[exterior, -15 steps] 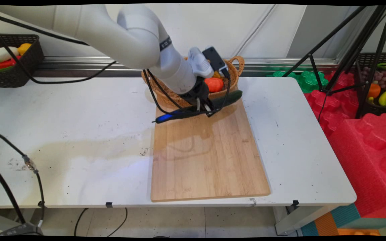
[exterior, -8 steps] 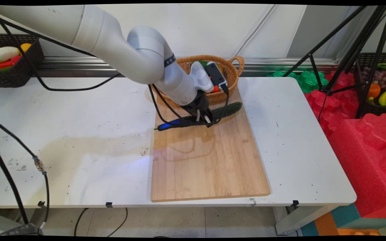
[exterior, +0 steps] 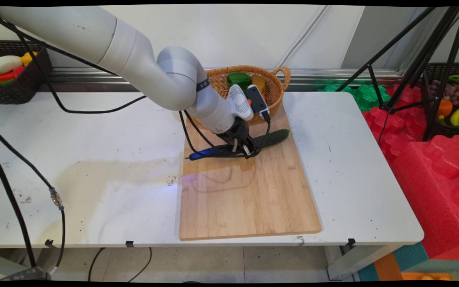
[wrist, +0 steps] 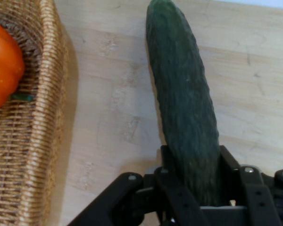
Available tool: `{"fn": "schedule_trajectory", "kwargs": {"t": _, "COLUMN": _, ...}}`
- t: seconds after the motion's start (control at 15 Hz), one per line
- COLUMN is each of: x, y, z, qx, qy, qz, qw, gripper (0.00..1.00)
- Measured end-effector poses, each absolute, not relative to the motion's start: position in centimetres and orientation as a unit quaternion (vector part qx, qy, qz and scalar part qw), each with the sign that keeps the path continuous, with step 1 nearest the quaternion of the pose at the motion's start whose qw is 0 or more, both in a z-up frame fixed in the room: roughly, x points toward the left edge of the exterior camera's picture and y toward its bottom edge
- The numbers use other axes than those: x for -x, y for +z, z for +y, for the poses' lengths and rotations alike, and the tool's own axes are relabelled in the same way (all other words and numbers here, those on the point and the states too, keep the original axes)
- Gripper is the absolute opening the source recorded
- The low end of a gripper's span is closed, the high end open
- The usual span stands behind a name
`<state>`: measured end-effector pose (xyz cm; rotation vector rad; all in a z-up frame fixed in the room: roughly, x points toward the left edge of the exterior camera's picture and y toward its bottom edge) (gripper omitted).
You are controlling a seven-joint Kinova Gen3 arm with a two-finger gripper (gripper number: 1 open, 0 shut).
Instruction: Place the picked object on the cutting board
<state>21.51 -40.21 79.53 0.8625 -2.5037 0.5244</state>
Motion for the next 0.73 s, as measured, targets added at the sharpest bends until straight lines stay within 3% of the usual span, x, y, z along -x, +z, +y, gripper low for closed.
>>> {"fn": "schedule_trajectory", "kwargs": {"t": 0.27, "x": -21.65, "y": 78.9, "z": -40.17, "qx": -0.304, "qy": 0.187, "qz": -0.908, "qw": 0.22, "gripper": 0.0}}
{"fn": "schedule_trajectory", "kwargs": {"t": 0.33, "x": -21.67, "y": 78.81, "z": -40.15, "qx": -0.303, "qy": 0.187, "qz": -0.908, "qw": 0.22, "gripper": 1.0}}
{"fn": "schedule_trajectory", "kwargs": {"t": 0.73, "x": -22.03, "y": 78.7, "z": -39.92, "qx": -0.298, "qy": 0.188, "qz": -0.909, "qw": 0.221, "gripper": 1.0}}
